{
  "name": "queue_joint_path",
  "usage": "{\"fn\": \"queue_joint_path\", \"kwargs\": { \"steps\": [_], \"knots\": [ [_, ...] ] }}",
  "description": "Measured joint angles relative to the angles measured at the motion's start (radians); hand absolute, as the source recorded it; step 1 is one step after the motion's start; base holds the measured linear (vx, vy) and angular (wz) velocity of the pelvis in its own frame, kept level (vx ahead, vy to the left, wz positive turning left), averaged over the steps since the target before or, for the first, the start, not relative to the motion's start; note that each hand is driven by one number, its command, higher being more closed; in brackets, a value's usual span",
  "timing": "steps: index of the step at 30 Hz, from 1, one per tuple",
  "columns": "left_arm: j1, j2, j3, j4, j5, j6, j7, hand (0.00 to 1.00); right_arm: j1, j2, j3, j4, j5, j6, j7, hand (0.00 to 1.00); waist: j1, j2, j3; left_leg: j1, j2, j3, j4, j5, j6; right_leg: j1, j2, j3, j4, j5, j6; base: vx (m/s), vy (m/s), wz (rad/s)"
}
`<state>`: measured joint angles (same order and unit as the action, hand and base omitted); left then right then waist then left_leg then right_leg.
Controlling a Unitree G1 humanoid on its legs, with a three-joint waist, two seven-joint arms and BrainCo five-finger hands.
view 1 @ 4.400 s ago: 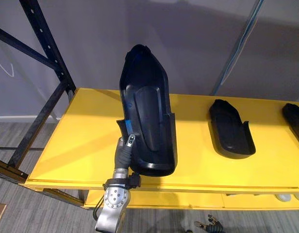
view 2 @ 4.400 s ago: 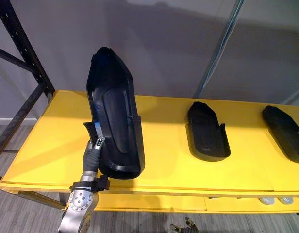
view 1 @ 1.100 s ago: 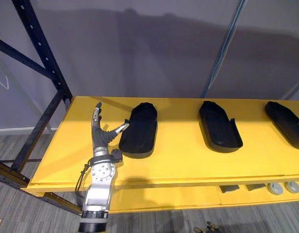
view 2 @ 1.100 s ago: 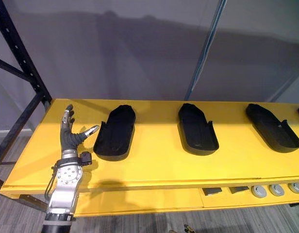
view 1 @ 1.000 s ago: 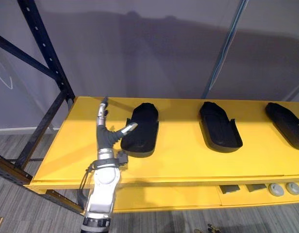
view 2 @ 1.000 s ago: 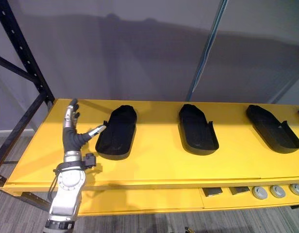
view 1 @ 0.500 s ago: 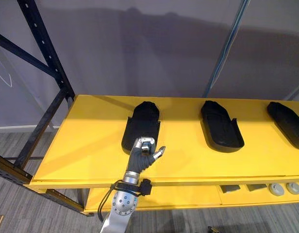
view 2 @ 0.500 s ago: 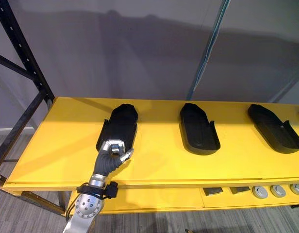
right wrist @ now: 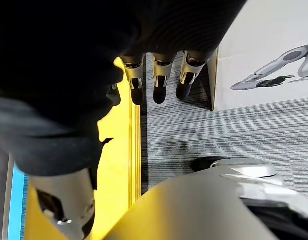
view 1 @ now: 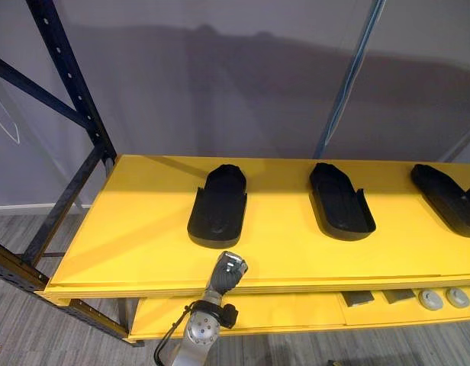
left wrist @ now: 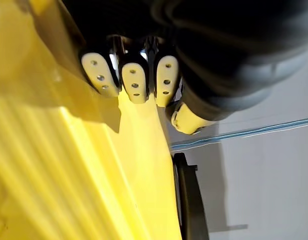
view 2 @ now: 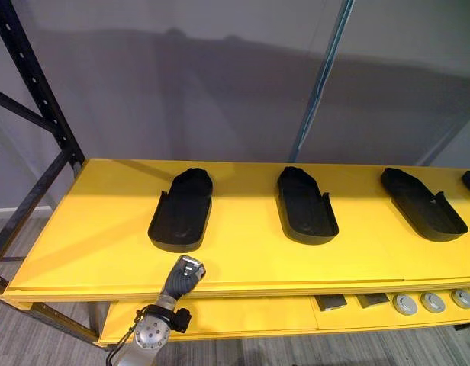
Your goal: Walk over and take plastic housings, then place them on the shelf
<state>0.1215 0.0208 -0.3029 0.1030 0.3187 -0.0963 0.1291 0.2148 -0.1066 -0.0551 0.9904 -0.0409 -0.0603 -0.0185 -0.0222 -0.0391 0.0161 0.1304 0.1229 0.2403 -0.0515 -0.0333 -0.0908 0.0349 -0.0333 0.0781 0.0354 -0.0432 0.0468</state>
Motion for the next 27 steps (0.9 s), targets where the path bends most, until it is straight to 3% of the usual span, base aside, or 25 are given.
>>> {"fn": "queue_joint_path", "kwargs": {
  "steps": [11,27],
  "knots": [
    [-0.13,-0.006,0.066,0.113,0.001,0.005,0.043,1.0,-0.014,0.0,-0.002,0.006,-0.003,0.006,0.0,0.0,-0.025,0.002,0.0,0.003,-0.001,0.01,-0.014,0.002,0.0,0.003,0.004,0.012,-0.035,0.019,0.0,-0.01,0.0,-0.02],
    [-0.182,-0.004,0.121,0.134,0.04,0.029,0.07,1.0,-0.026,0.002,-0.003,0.001,-0.004,0.008,0.0,0.0,-0.06,0.006,0.006,-0.004,-0.003,0.025,-0.02,0.005,0.003,0.008,0.003,0.025,-0.086,0.053,0.001,-0.04,0.002,-0.03]
  ]
}}
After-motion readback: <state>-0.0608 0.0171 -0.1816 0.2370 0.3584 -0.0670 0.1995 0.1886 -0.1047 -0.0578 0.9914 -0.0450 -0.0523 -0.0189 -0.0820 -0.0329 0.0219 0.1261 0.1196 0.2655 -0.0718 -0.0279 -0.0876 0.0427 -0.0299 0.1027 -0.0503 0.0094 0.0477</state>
